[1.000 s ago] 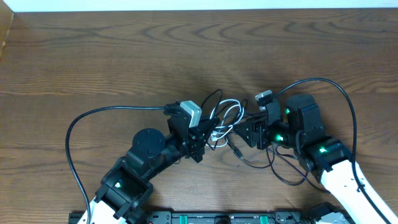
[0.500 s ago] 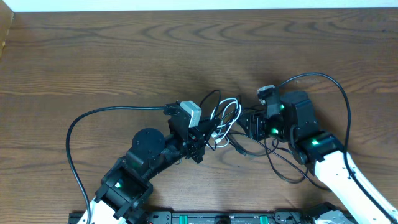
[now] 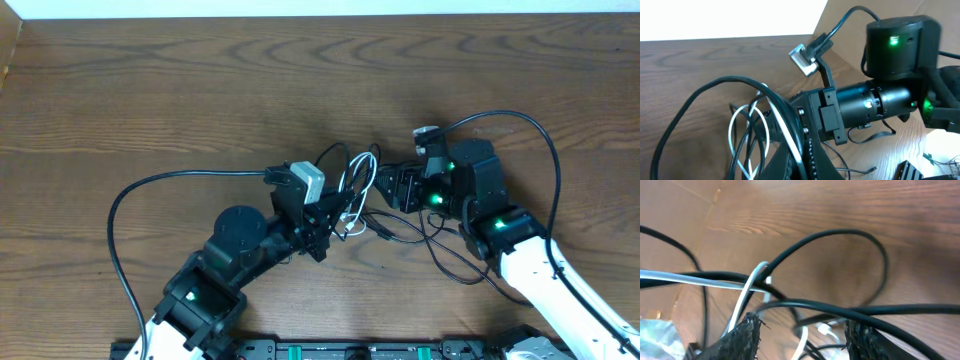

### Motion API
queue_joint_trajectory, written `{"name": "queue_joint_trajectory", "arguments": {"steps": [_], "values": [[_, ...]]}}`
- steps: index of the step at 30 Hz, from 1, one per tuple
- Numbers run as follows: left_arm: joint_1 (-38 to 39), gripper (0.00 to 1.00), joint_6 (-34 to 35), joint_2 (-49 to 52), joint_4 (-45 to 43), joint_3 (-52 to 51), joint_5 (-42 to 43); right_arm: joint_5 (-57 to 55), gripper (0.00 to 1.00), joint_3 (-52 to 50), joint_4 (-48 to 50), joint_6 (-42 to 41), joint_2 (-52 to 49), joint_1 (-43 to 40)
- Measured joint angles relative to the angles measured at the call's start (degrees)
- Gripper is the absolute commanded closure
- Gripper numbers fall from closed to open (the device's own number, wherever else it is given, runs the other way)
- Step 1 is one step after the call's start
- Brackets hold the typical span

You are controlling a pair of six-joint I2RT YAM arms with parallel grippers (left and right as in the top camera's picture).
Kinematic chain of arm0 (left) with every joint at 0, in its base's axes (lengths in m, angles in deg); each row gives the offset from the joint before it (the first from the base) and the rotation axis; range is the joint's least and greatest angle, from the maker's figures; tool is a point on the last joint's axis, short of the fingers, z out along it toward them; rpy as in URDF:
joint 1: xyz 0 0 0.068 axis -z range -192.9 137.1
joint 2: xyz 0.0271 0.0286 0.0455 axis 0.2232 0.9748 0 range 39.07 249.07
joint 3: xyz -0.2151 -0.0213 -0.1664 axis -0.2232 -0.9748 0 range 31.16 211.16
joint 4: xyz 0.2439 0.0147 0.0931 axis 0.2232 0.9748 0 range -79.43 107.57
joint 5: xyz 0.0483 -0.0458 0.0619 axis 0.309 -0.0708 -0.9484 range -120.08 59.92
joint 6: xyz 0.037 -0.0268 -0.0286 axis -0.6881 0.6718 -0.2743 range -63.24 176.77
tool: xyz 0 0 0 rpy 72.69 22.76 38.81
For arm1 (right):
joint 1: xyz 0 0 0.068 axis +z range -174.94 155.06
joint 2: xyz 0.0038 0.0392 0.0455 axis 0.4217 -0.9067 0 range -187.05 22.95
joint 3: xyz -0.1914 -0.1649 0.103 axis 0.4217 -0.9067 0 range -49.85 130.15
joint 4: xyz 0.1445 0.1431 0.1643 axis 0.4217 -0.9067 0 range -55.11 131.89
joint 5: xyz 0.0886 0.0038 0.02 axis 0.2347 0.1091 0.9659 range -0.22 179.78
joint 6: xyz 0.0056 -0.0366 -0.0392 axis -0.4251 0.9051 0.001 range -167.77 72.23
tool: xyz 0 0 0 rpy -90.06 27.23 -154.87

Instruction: Untangle cables

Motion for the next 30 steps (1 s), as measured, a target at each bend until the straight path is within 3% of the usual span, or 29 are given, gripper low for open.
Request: {"name": "queue_joint_trajectory", "arguments": {"steps": [7,13,20,25,30], "values": [[0.0,0.93,2.8,1.42,-0.55,0.0,-0.02,-2.67,0.45,0.0,2.05,-1.38,-0.09,3.43],[0.0,0.92,3.85,1.42,-3.37,0.0,0.0,-4.61,0.56,0.0,2.64,-2.03,-3.91,4.44],[-0.04,0.92,4.2,1.42,-4.09,0.0,1.38,-4.52,0.59,0.02,6.21,-2.16,-8.85,4.48],[-0.04,0.93,4.28,1.42,-4.31,0.0,2.49,-4.35,0.69,0.04,8.17,-2.23,-9.4,4.48],[-0.04,0.93,4.28,1.42,-4.76,0.0,2.91,-4.11,0.7,0.04,8.04,-2.34,-9.4,4.48]]}}
